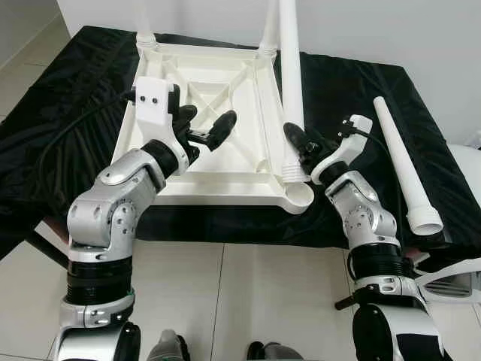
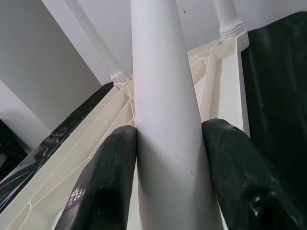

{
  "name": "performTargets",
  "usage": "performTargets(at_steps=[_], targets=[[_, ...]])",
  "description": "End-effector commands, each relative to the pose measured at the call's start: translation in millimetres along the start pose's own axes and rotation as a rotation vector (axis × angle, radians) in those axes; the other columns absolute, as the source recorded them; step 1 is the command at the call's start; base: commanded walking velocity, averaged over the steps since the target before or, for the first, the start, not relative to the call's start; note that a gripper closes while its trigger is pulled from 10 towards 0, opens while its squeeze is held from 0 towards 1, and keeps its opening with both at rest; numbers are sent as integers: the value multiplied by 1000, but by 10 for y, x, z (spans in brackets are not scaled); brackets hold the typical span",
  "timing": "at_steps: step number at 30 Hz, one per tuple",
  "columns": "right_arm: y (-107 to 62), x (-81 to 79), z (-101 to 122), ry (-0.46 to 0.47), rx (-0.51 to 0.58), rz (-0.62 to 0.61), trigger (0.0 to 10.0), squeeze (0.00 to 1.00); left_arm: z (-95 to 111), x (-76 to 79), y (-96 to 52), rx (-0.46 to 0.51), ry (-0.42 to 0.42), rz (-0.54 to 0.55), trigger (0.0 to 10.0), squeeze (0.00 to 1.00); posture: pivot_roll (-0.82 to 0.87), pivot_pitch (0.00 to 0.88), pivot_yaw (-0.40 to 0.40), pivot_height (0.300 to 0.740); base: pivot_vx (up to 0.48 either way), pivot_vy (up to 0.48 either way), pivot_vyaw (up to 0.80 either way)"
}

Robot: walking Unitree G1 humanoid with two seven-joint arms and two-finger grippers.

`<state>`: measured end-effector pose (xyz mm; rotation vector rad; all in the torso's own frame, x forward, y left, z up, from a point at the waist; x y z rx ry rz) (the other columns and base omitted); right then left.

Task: Building children table

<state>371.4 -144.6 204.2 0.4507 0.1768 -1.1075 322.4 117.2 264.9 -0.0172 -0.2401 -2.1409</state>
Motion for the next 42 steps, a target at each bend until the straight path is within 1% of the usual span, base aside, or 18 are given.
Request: performTargets(at_steps=[1,2,3,5,6,7,8,12,13,14,17,19,21,26,35,38,40,42], targets=[[-22,-9,14,-8,24,13,10000,0,28,88,30,13,2,-89,10000,1000,33,96,-56,740,0,0,0],[-24,-13,3,-10,23,17,10000,0,32,89,32,15,-3,-87,10000,647,34,93,-57,740,0,0,0],[-26,-20,-7,-8,24,23,10000,0,44,92,35,21,-21,-87,10000,0,35,91,-58,740,0,0,0],[-27,-24,-13,-7,25,26,10000,0,52,95,37,25,-34,-88,10000,0,35,91,-58,740,0,0,0],[-22,-37,-14,-10,28,35,10000,0,59,104,31,33,-73,-100,10000,0,38,87,-59,740,0,0,0],[-21,-45,-16,-13,30,42,10000,0,62,109,25,38,-101,-110,10000,1000,40,85,-60,740,0,0,0],[-15,-54,-12,-16,33,47,10000,0,73,118,13,50,-124,-124,10000,1000,40,81,-60,740,0,0,0],[8,-95,20,-9,52,76,10000,0,90,145,4,59,-136,-138,10000,1000,40,73,-62,740,0,0,0],[12,-119,25,-7,56,95,10000,0,92,156,11,57,-140,-145,10000,875,41,70,-63,740,0,0,0],[13,-141,28,-9,57,111,10000,0,98,175,17,57,-152,-164,10000,0,40,67,-63,740,0,0,0],[13,-162,28,-3,60,127,10000,0,103,193,20,57,-166,-183,10000,0,40,66,-63,740,0,0,0],[6,-220,31,3,60,176,10000,0,97,222,25,43,-204,-227,10000,0,41,61,-62,740,0,0,0],[0,-251,31,2,59,203,10000,0,97,221,32,36,-206,-234,10000,0,39,58,-61,740,0,0,0],[-25,-350,24,-7,51,292,10000,0,182,216,70,42,-280,-279,10000,0,37,47,-59,740,0,0,0],[-81,-456,23,1,43,400,10000,0,260,200,97,53,-305,-311,10000,0,35,34,-56,740,0,0,0],[-114,-515,25,8,41,456,10000,0,278,154,123,35,-290,-310,10000,0,33,35,-53,740,0,0,0],[-114,-515,25,8,41,456,10000,0,278,154,123,35,-290,-310,10000,0,33,35,-53,740,0,0,0],[-142,-555,24,11,36,495,10000,0,274,97,149,9,-276,-297,10000,0,30,38,-51,740,0,0,0]])
Point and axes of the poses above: a point about 5 cm out from each wrist's last joint towards the gripper, its own y axis pointing out of the wrist towards the gripper, its own z axis along the axis of the wrist's last joint, x = y × z, the point moved 1 cm from there along y, pointing out of the wrist towards the gripper
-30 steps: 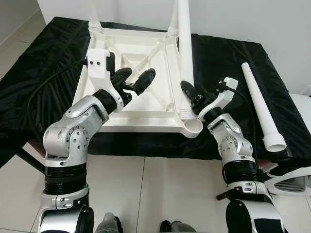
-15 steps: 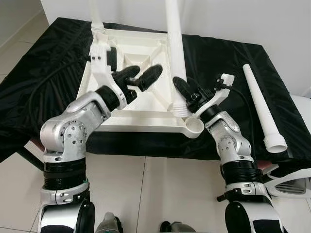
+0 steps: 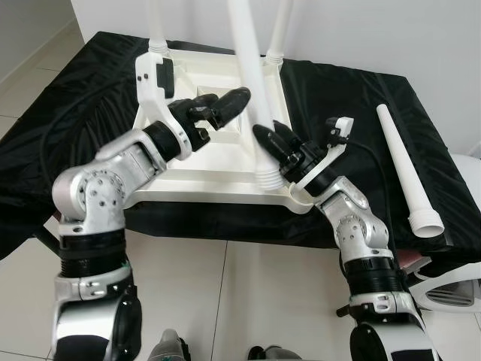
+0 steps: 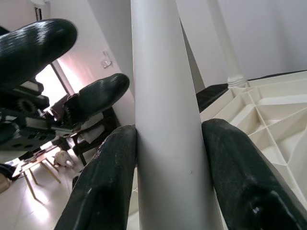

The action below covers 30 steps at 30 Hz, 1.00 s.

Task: Building children table

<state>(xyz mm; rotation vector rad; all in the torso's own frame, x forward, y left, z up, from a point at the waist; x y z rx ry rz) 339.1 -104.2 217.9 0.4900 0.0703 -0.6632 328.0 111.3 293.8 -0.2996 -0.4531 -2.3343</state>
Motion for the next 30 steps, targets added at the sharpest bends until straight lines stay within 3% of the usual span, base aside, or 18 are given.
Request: performTargets(at_steps=[1,10,30], targets=[[-20,-45,50,-7,12,43,10000,0,-9,43,32,-30,8,-90,10000,0,30,38,-51,740,0,0,0],[-75,-137,12,3,-22,110,10000,0,49,-12,56,-46,11,-82,10000,0,23,54,-40,740,0,0,0],[-167,-252,-73,11,-86,180,10000,0,135,67,126,-58,3,-145,10000,0,18,72,-33,740,0,0,0]])
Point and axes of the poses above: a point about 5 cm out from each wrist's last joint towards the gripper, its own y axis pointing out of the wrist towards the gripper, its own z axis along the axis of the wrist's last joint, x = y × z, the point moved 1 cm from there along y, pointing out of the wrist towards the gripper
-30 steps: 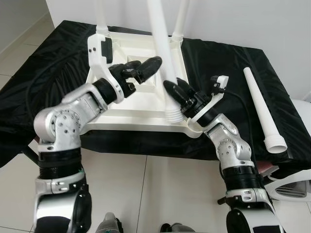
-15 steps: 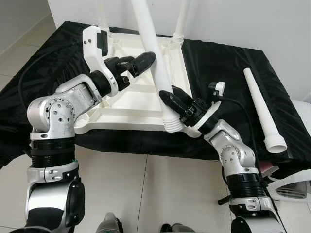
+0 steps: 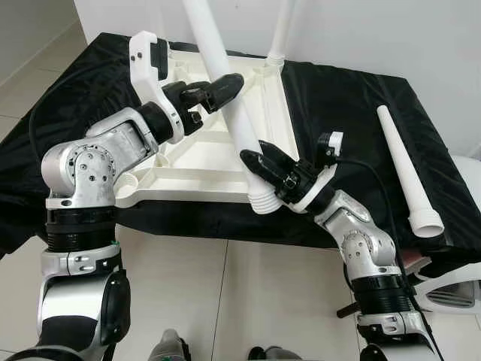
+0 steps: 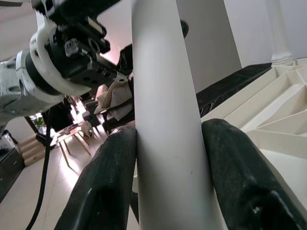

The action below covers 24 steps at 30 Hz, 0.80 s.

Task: Building children table

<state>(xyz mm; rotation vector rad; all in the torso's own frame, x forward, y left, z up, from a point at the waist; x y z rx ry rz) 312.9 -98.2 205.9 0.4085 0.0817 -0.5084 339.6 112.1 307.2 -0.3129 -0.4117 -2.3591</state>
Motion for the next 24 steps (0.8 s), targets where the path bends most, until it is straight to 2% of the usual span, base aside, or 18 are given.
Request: performTargets(at_steps=[1,16,17,18,24], targets=[[-1,-56,35,-10,1,43,10000,0,-8,117,24,-26,4,-135,10000,0,17,73,-31,740,0,0,0],[-33,-95,16,-21,-14,58,10000,0,6,146,9,-50,-16,-164,10000,0,19,72,-27,740,0,0,0],[-31,-91,19,-22,-12,54,10000,0,11,139,4,-45,-23,-157,1961,0,19,71,-26,740,0,0,0],[-30,-90,21,-23,-10,52,10000,0,23,133,-9,-38,-32,-158,0,0,22,71,-27,740,0,0,0],[-31,-95,22,-23,-8,52,10000,0,38,136,-34,-34,-37,-161,0,0,24,69,-28,740,0,0,0]])
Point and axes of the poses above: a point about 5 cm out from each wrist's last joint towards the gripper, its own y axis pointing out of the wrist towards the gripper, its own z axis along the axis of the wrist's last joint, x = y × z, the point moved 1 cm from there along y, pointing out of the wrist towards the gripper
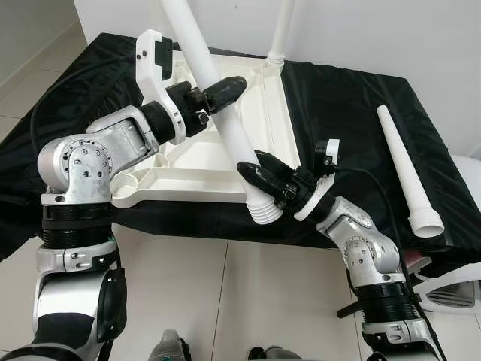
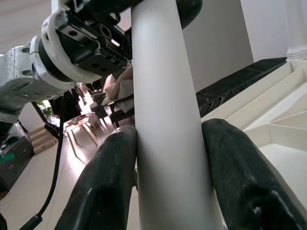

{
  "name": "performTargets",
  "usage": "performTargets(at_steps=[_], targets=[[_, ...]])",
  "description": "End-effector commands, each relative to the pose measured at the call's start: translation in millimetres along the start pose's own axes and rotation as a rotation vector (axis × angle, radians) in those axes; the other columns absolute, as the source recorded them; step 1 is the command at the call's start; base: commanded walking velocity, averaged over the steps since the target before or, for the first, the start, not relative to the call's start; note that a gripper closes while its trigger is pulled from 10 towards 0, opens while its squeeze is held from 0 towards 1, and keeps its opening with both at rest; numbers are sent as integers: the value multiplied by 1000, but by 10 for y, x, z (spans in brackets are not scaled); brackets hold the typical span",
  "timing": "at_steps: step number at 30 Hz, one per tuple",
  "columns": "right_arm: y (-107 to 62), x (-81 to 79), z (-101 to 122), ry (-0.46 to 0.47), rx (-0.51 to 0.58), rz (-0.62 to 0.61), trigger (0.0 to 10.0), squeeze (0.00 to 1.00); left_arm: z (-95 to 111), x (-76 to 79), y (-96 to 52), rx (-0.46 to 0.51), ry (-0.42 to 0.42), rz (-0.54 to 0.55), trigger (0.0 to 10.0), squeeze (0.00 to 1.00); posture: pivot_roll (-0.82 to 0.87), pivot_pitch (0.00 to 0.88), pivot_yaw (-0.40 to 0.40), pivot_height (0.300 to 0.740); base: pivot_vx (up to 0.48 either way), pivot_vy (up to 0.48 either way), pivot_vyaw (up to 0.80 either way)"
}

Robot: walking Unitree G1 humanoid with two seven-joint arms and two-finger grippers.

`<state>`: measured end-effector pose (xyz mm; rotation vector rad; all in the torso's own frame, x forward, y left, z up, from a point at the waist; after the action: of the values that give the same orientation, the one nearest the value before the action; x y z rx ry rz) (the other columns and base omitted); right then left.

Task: Building children table

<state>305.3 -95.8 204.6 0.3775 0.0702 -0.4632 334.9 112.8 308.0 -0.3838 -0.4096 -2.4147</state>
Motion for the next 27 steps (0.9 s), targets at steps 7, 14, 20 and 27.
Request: performTargets(at_steps=[7,14,20,27], targets=[[3,-28,35,-16,23,5,10000,0,28,129,-2,-5,10,-115,0,0,24,62,-24,740,0,0,0],[0,-19,21,-25,9,-4,10000,0,37,151,-8,-3,15,-123,0,0,24,62,-28,740,0,0,0],[4,35,57,-18,9,-27,10000,1000,85,179,-11,1,49,-136,7569,0,21,67,-32,740,0,0,0],[-4,76,94,-18,2,-42,10000,1000,84,249,-6,-19,109,-166,10000,0,16,72,-38,740,0,0,0]])
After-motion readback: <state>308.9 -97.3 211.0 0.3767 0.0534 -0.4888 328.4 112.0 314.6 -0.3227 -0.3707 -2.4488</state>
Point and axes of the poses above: a point about 5 cm out from each wrist's last joint towards the gripper, its own y axis pointing out of the wrist towards the gripper, its own z axis along the axis of the wrist's last joint, x = y × z, the point moved 1 cm from there along y, pointing out of the wrist towards the gripper
